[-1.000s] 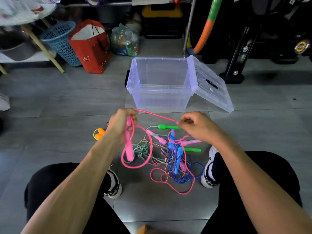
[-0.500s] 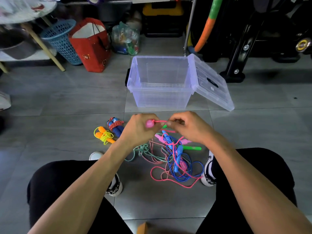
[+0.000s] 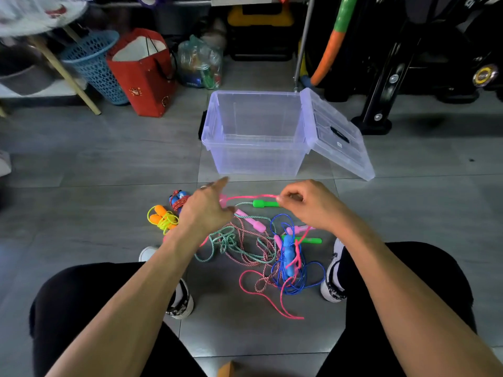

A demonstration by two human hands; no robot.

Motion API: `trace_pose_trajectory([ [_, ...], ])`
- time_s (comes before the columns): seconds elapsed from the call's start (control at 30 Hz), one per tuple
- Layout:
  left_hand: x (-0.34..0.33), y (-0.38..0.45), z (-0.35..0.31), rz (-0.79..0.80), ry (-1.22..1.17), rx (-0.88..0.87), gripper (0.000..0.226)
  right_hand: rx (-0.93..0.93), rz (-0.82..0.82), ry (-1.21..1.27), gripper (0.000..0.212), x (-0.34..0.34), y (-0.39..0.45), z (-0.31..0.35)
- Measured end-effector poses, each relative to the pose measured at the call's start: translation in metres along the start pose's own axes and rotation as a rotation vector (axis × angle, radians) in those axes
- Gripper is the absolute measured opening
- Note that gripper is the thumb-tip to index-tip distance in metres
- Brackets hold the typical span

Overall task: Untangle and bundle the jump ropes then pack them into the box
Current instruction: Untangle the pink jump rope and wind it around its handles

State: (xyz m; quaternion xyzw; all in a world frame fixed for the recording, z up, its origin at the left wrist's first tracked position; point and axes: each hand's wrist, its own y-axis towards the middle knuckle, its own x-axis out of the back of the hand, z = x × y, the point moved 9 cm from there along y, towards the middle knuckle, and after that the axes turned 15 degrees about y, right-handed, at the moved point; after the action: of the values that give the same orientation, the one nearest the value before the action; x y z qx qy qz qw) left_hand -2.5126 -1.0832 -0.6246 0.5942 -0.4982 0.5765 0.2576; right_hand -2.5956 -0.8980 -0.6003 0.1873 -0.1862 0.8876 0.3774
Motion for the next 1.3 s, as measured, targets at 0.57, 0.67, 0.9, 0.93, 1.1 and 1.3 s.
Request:
trace_pose_trajectory([
  [0.57, 0.032, 0.001, 0.053, -0.137, 0.126, 0.264, 0.016, -0.075, 0.004, -0.030, 0.024, 0.015, -0.012, -0.013],
  [0.67, 0.019, -0.008, 0.014, -0.070, 0.120, 0.053, 0.041, 0.033, 0.023, 0.057, 0.026, 0.008, -0.013, 0.001],
  [0.9, 0.014, -0.029, -0.064, -0.139, -0.070, -0.349, 0.030, 0.119, 0.084, 0.077, 0.027, -0.023, -0.010, 0.021],
  [0.93, 0.012, -0.027, -0.060, -0.126, -0.110, -0.322, 0.024, 0.113, 0.063, 0.088, 0.026, -0.021, -0.010, 0.021],
  [1.1, 0.032, -0.005, 0.013, -0.232, -0.346, 0.115, 0.012, 0.036, -0.026, 0.023, 0.022, 0.000, -0.009, 0.008],
  [1.3, 0.017, -0.009, 0.003, -0.094, -0.030, -0.012, 0.033, 0.069, -0.012, 0.000, 0.024, 0.002, -0.008, 0.008],
])
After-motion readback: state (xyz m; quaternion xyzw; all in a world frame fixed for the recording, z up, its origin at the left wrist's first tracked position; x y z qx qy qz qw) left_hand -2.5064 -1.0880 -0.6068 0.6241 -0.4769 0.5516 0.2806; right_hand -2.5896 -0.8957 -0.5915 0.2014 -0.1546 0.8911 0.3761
